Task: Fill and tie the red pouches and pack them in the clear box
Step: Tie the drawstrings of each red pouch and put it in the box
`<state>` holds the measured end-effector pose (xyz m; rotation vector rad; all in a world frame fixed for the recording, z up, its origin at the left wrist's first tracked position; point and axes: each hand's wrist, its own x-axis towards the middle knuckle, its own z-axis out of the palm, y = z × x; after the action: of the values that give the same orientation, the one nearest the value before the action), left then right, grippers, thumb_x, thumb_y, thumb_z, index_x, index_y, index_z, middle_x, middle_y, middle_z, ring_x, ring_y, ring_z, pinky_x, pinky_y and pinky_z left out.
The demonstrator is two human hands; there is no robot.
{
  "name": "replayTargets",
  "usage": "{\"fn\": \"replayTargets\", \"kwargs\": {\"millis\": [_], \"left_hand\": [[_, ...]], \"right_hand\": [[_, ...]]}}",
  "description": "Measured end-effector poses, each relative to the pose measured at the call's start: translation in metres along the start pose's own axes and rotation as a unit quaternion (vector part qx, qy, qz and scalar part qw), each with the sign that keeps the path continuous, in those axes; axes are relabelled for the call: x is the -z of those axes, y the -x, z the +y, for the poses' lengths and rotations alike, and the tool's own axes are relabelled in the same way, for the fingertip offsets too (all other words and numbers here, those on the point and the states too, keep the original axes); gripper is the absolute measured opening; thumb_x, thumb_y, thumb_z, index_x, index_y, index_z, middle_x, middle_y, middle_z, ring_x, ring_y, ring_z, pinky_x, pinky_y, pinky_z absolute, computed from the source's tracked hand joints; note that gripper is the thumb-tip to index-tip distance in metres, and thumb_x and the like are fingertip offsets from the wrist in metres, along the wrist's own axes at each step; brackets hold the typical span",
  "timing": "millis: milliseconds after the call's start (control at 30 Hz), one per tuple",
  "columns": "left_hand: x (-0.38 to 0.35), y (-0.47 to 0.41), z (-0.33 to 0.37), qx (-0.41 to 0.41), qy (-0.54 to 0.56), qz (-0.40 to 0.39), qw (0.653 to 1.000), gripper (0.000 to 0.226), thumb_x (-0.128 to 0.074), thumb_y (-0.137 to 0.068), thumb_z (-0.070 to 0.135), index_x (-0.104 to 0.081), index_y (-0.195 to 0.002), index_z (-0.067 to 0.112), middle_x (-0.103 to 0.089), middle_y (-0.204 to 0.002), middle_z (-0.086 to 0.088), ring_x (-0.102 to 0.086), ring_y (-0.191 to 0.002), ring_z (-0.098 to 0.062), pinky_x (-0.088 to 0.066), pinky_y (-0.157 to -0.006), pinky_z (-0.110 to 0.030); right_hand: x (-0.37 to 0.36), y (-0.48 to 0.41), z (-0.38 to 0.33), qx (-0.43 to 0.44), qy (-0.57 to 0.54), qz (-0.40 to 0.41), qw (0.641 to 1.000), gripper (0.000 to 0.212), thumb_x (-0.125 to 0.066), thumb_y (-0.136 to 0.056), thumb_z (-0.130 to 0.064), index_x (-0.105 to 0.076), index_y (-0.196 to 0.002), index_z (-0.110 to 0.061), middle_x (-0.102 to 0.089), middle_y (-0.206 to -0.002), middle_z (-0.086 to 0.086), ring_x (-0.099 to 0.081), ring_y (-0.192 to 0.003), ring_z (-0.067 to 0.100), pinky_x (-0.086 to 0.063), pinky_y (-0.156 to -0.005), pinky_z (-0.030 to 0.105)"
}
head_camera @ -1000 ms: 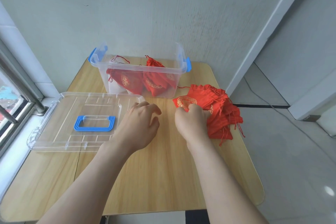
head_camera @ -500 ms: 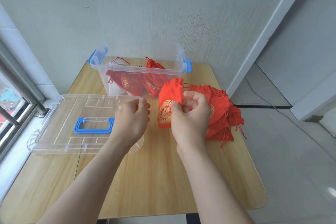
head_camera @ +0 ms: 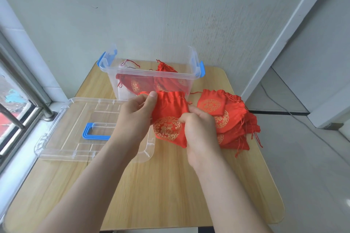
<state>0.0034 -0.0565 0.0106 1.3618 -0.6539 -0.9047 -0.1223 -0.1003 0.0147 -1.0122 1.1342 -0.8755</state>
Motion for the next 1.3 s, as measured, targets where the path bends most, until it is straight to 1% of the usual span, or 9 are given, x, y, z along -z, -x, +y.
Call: {"fn": "replayTargets", "kwargs": {"millis": [133, 233, 367, 567, 767, 1000, 1100, 1167, 1300], "left_hand": [[0.001, 0.003, 0.005, -0.034, 0.010, 0.000, 0.999, 0.027, -0.062, -0.106, 0.032, -0.075, -0.113, 0.009, -0.081, -0.102, -0.007, -0.076, -0.092, -0.017, -0.063, -0.083, -0.029], [0.003, 0.000, 0.006, -0.055, 0.022, 0.036, 0.998, 0.022, -0.064, -0.105, 0.025, -0.077, -0.111, 0.009, -0.082, -0.098, -0.004, -0.077, -0.093, -0.016, -0.064, -0.088, -0.029], [0.009, -0.004, 0.005, -0.047, 0.046, 0.063, 0.996, 0.027, -0.061, -0.107, 0.029, -0.079, -0.110, 0.010, -0.080, -0.096, -0.007, -0.077, -0.095, -0.022, -0.063, -0.095, -0.039], [0.011, -0.003, 0.008, -0.033, 0.066, 0.069, 0.995, 0.032, -0.057, -0.108, 0.034, -0.078, -0.111, 0.010, -0.081, -0.099, -0.010, -0.079, -0.099, -0.024, -0.063, -0.095, -0.040], [0.013, 0.004, 0.010, -0.040, 0.035, 0.088, 0.995, 0.032, -0.061, -0.106, 0.038, -0.080, -0.107, 0.013, -0.081, -0.095, -0.004, -0.077, -0.092, -0.016, -0.064, -0.091, -0.039], [0.009, 0.006, 0.009, -0.036, 0.012, 0.076, 0.996, 0.034, -0.060, -0.106, 0.040, -0.081, -0.102, 0.015, -0.080, -0.092, -0.002, -0.075, -0.084, -0.015, -0.064, -0.084, -0.034], [0.008, 0.005, 0.008, -0.038, 0.016, 0.077, 0.996, 0.033, -0.060, -0.107, 0.038, -0.082, -0.102, 0.014, -0.077, -0.086, 0.000, -0.067, -0.075, -0.011, -0.065, -0.082, -0.034], [0.007, 0.004, 0.008, -0.034, 0.040, 0.076, 0.996, 0.032, -0.061, -0.106, 0.035, -0.081, -0.103, 0.010, -0.075, -0.085, -0.003, -0.065, -0.074, -0.013, -0.066, -0.084, -0.036], [0.005, 0.001, 0.007, -0.024, 0.087, 0.075, 0.993, 0.031, -0.061, -0.107, 0.030, -0.078, -0.110, 0.004, -0.076, -0.092, -0.008, -0.067, -0.078, -0.019, -0.066, -0.084, -0.036]], "right_hand": [[-0.001, -0.001, -0.001, 0.017, 0.008, -0.008, 1.000, 0.025, -0.060, -0.079, -0.017, -0.074, -0.098, -0.007, -0.068, -0.085, 0.015, -0.055, -0.080, 0.022, -0.045, -0.074, 0.041], [-0.001, -0.003, -0.001, 0.044, 0.007, -0.022, 0.999, 0.023, -0.064, -0.088, -0.022, -0.074, -0.103, -0.007, -0.072, -0.108, 0.030, -0.060, -0.083, 0.021, -0.052, -0.079, 0.043], [-0.002, -0.005, -0.001, 0.090, -0.004, -0.019, 0.996, 0.014, -0.066, -0.099, -0.019, -0.077, -0.102, -0.011, -0.080, -0.106, 0.015, -0.073, -0.098, 0.027, -0.058, -0.101, 0.058], [-0.001, -0.002, -0.007, 0.128, -0.038, -0.015, 0.991, 0.018, -0.061, -0.104, -0.008, -0.074, -0.114, -0.017, -0.079, -0.111, 0.003, -0.072, -0.105, 0.016, -0.053, -0.110, 0.048], [0.003, -0.002, -0.002, 0.122, -0.035, 0.008, 0.992, 0.023, -0.056, -0.107, -0.022, -0.078, -0.110, -0.025, -0.078, -0.120, -0.002, -0.070, -0.122, 0.019, -0.049, -0.115, 0.052], [0.007, -0.002, -0.005, 0.085, -0.052, 0.023, 0.995, 0.022, -0.059, -0.087, -0.033, -0.079, -0.096, -0.029, -0.079, -0.113, 0.006, -0.071, -0.117, 0.032, -0.051, -0.110, 0.060], [0.008, 0.000, -0.007, 0.065, -0.050, 0.025, 0.996, 0.023, -0.062, -0.085, -0.039, -0.076, -0.095, -0.023, -0.078, -0.103, 0.002, -0.072, -0.103, 0.028, -0.052, -0.106, 0.047], [0.009, 0.002, -0.009, 0.060, -0.048, 0.032, 0.997, 0.022, -0.065, -0.087, -0.039, -0.072, -0.090, -0.018, -0.064, -0.087, -0.003, -0.059, -0.085, 0.019, -0.048, -0.089, 0.040], [0.013, 0.000, -0.014, 0.036, -0.057, 0.045, 0.997, 0.018, -0.059, -0.103, -0.021, -0.073, -0.092, -0.023, -0.054, -0.066, -0.019, -0.048, -0.066, 0.005, -0.036, -0.068, 0.024]]}}
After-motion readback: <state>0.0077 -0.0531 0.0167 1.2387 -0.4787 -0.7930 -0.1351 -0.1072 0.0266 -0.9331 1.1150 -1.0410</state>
